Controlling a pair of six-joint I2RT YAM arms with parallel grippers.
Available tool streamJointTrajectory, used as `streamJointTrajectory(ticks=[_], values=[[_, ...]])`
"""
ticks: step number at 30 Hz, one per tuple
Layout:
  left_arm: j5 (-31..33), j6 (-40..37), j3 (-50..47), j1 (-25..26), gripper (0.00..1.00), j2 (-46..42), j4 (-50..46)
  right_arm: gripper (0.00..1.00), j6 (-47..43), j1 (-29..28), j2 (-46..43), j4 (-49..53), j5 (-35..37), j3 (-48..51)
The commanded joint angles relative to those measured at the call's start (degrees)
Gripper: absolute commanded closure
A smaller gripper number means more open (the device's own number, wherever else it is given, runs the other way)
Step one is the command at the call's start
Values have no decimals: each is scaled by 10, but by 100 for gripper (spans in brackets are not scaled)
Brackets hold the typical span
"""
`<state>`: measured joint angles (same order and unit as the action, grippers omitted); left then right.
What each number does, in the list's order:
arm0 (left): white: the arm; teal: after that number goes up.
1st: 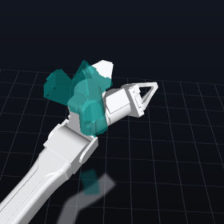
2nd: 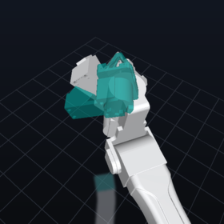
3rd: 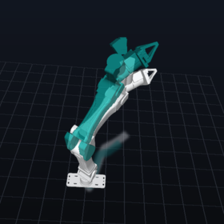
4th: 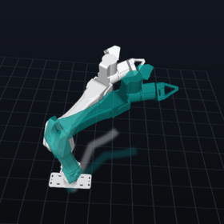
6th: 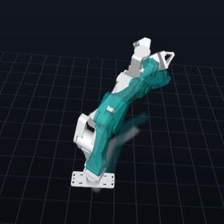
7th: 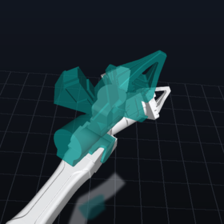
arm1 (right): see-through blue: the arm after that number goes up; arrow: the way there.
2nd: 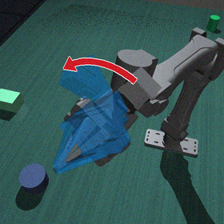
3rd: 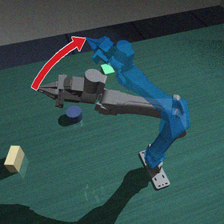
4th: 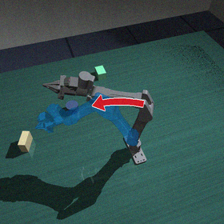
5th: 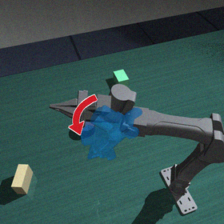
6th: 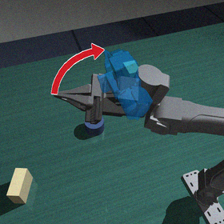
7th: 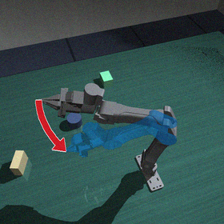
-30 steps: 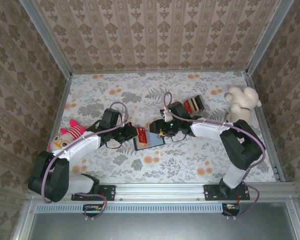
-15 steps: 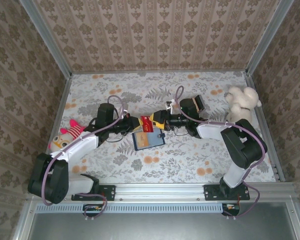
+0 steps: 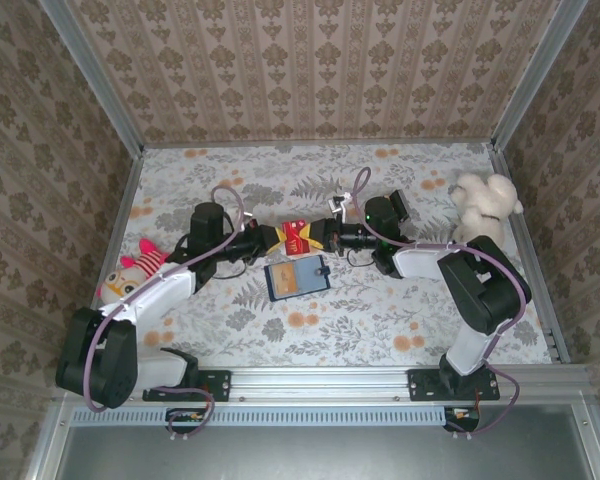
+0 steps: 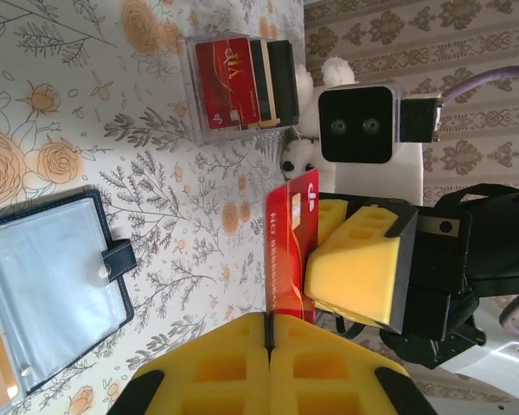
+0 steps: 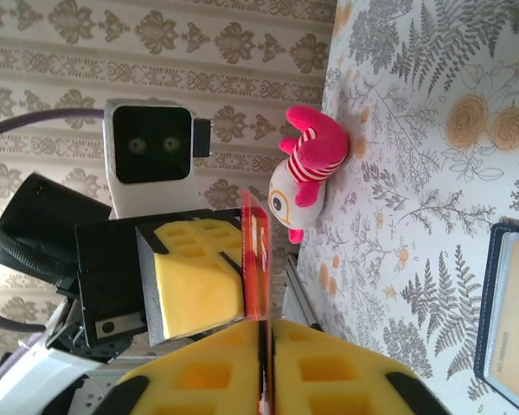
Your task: Take the credit cards out of the card holder
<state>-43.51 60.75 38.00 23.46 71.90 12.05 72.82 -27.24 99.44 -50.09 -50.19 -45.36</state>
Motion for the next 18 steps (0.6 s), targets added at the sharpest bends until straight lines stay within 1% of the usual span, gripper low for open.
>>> streamJointTrajectory(ticks=[1, 2, 4, 6, 7, 9, 10, 12, 15, 18], values=[[1, 13, 0, -2, 100, -26, 18, 99, -15, -3, -19, -1, -19, -1], [6, 12, 0, -2, 96, -33, 8, 100, -23, -3, -23, 13, -18, -2], [27, -6, 3, -2, 79, -49, -39, 100, -48, -2, -36, 46, -15, -2], [84, -47, 16, -2, 61, -69, -130, 100, -93, 1, -57, 103, -3, -4], [112, -68, 23, -2, 54, -78, -173, 100, -117, 4, -69, 143, 6, -7], [174, -99, 40, -2, 39, -94, -257, 100, -195, 14, -101, 271, 39, -29], [194, -112, 49, -3, 34, -100, -285, 100, -235, 17, -115, 339, 61, -43], [226, -137, 65, -5, 26, -109, -335, 100, -325, 23, -145, 481, 131, -82], [273, -170, 83, -6, 20, -115, -385, 100, -409, 35, -169, 623, 241, -136], [323, -197, 93, -6, 12, -115, -415, 100, -460, 56, -181, 707, 329, -181]])
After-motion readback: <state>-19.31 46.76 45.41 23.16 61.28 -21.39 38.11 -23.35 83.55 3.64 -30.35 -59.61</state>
